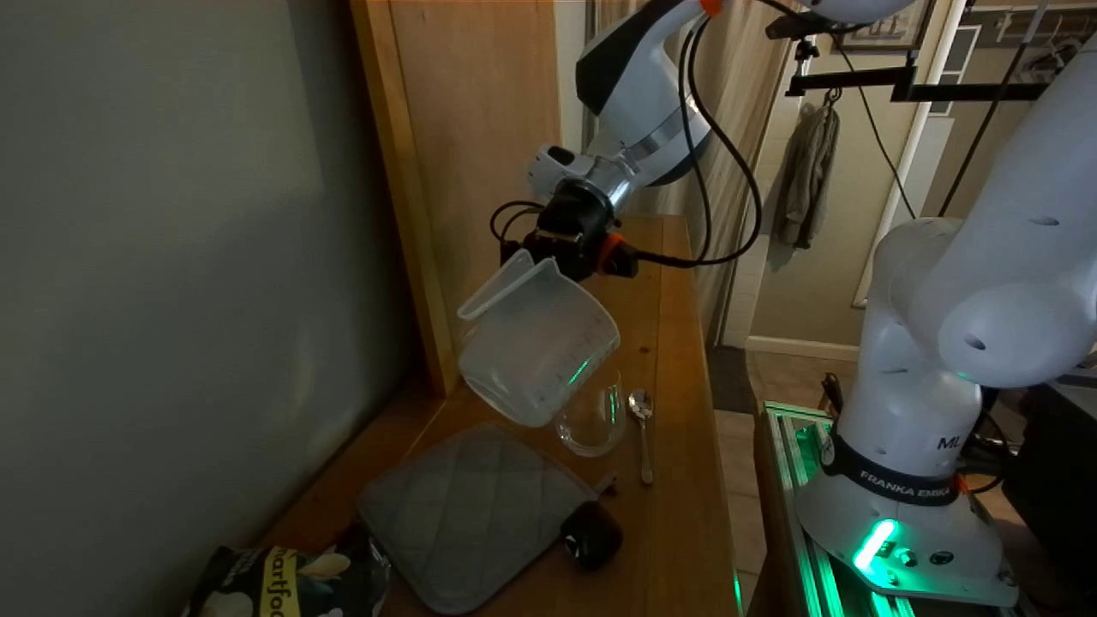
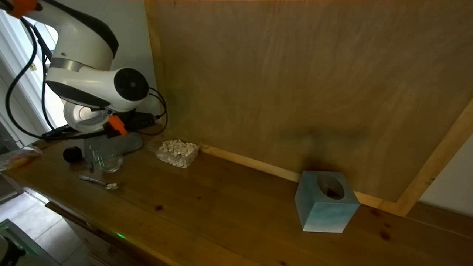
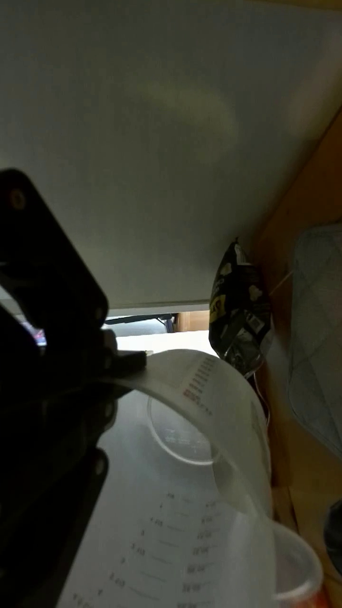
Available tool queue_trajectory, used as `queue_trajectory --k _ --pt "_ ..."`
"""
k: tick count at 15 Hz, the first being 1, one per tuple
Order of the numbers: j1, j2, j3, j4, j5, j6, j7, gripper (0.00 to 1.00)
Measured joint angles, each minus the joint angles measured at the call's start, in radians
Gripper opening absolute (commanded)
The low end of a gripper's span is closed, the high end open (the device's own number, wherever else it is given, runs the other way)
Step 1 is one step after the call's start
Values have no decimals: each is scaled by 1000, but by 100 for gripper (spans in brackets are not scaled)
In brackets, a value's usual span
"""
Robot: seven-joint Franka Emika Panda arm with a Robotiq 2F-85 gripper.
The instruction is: Pour the water in the jar into the glass cup
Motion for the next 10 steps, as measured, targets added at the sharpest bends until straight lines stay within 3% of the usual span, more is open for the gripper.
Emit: queue_trajectory --k 10 --pt "-42 0 -2 -12 35 -70 -109 1"
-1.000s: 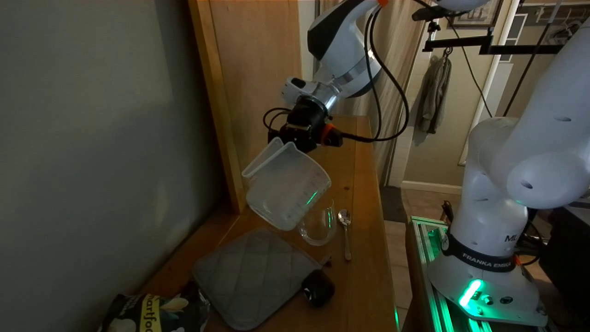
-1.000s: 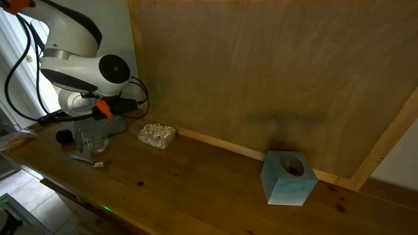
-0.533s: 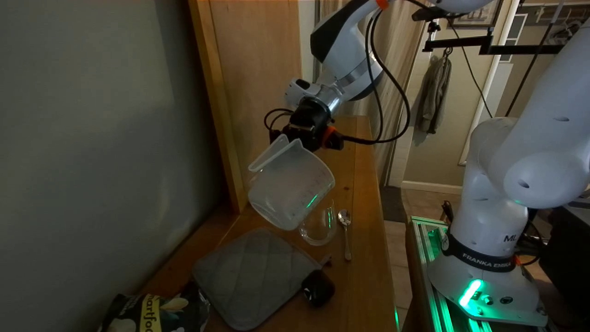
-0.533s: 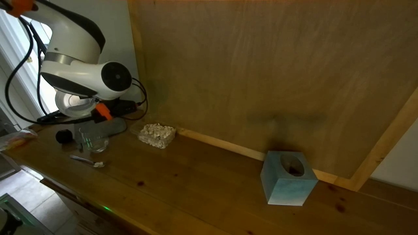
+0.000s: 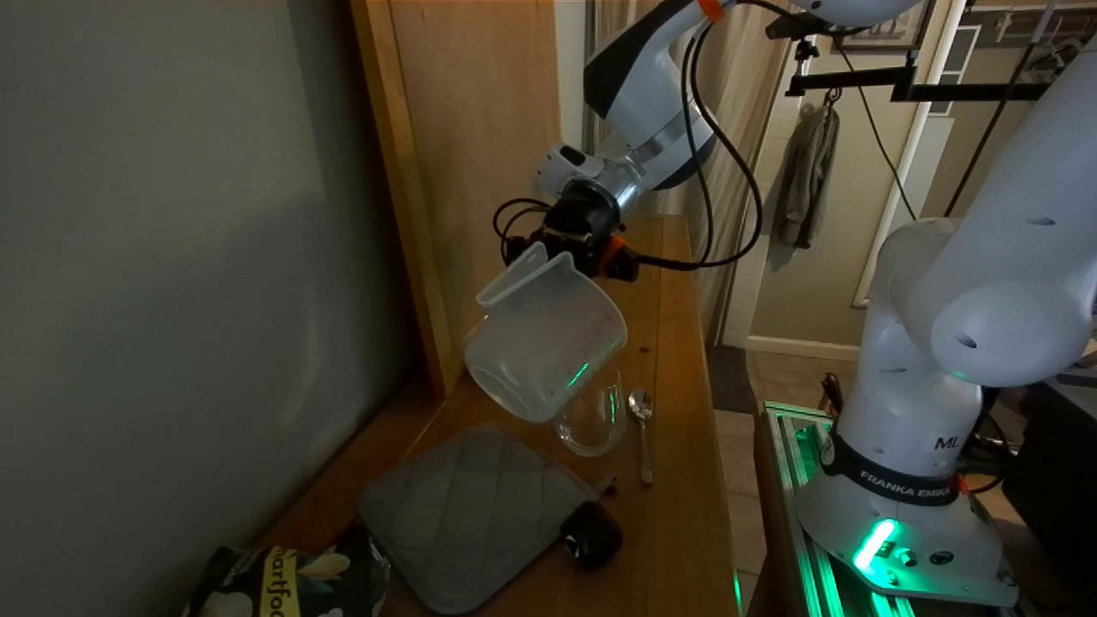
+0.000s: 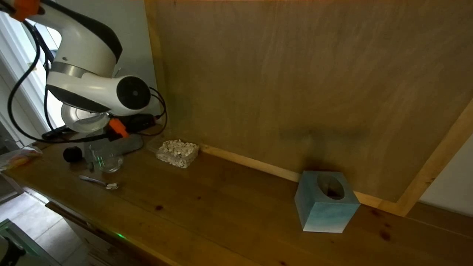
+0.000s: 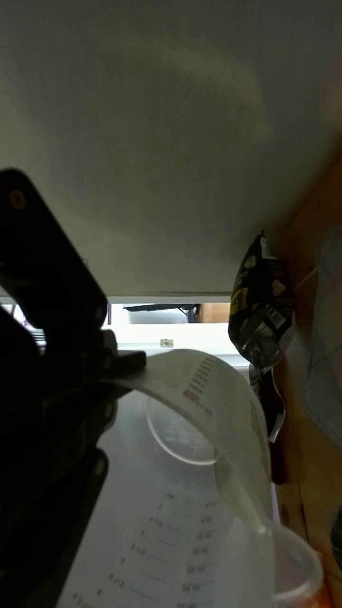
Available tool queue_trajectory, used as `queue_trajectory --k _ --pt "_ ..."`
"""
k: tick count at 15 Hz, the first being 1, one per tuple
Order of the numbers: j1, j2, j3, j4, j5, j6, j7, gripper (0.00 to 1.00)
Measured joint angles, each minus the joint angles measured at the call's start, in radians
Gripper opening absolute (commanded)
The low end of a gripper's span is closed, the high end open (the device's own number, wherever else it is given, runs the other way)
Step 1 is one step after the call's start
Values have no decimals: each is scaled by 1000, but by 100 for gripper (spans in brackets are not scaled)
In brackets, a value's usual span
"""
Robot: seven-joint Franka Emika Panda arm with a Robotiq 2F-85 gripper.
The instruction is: Pour the water in the jar into the glass cup
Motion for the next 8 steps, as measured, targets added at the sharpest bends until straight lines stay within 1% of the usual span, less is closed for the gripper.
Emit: queue_trajectory --k 8 --pt "-26 16 -10 0 45 -62 -44 1"
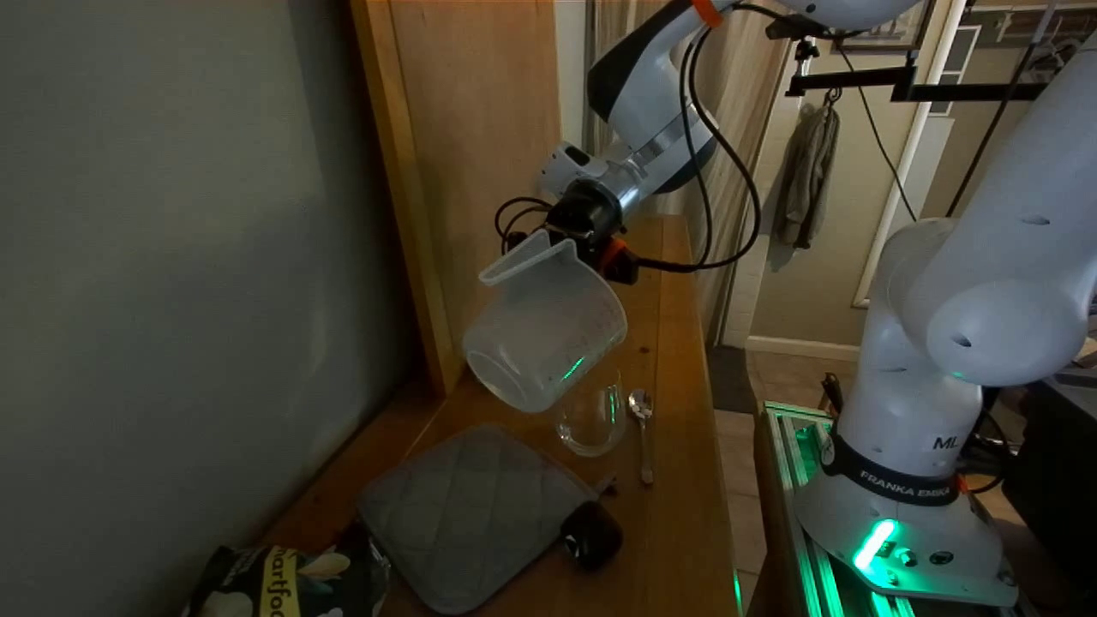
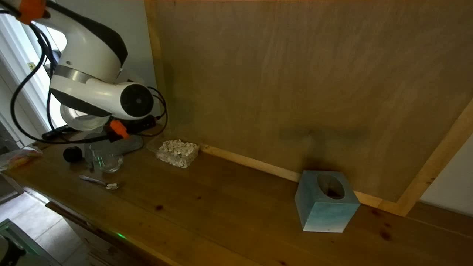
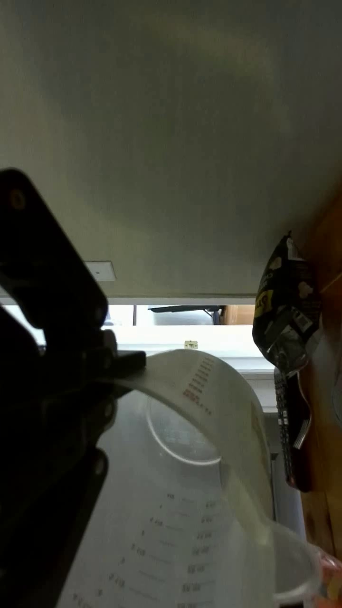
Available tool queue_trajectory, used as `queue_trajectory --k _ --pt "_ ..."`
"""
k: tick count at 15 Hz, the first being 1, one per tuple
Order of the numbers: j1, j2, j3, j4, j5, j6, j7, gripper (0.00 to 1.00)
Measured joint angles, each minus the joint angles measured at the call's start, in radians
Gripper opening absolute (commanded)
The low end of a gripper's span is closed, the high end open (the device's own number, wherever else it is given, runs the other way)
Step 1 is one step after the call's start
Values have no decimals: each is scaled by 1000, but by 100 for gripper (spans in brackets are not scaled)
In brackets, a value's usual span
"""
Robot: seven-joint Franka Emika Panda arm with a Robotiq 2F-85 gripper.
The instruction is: Pour the water in the jar into the glass cup
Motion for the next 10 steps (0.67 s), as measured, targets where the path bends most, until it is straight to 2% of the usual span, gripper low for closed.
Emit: queue_trajectory --k 10 --pt "-32 21 -10 0 20 -49 -24 1"
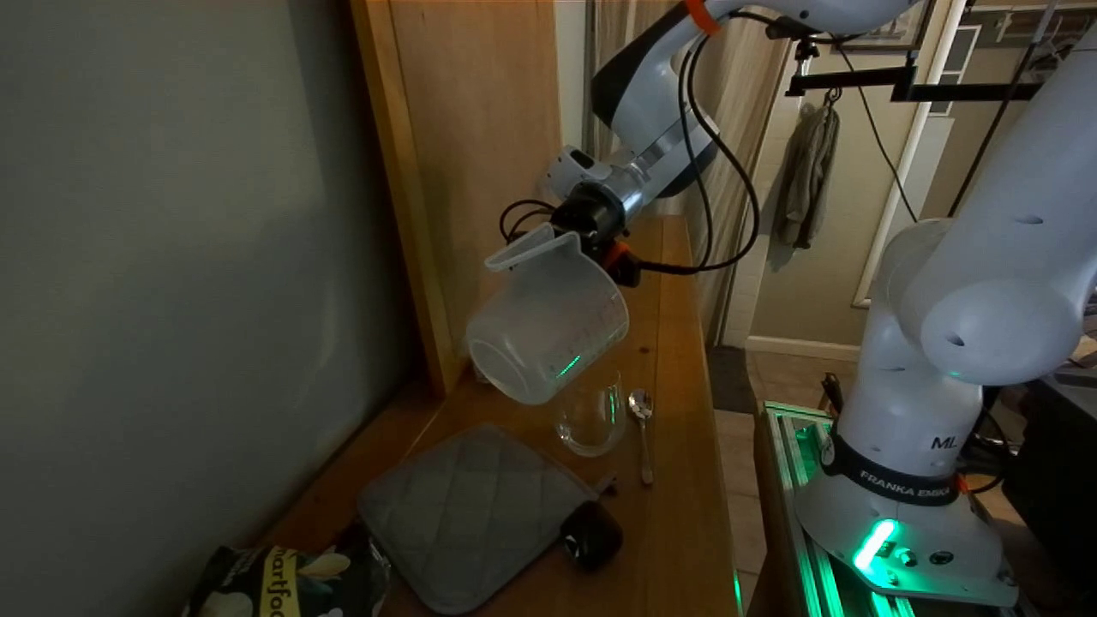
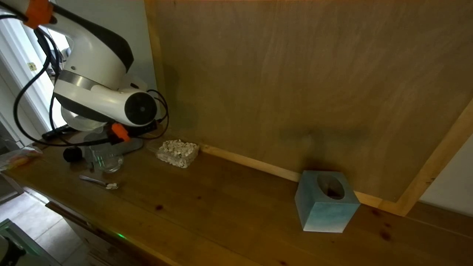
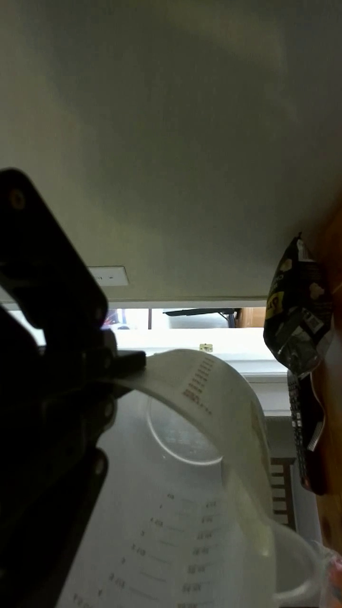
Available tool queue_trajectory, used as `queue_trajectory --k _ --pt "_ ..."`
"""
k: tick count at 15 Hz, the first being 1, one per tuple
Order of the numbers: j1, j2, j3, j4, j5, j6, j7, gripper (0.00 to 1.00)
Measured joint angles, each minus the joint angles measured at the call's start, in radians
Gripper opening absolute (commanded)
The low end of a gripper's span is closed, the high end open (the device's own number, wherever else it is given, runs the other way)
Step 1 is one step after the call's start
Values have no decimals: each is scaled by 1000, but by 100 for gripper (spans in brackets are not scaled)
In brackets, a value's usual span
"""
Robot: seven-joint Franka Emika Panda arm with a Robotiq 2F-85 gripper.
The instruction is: Pour the water in the jar into the glass cup
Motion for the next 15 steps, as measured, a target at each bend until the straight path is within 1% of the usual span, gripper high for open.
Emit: queue_trajectory --k 4,15 --pt "-7 9 -1 0 20 -20 -20 1" --pt "-29 32 -10 0 29 -89 -72 1"
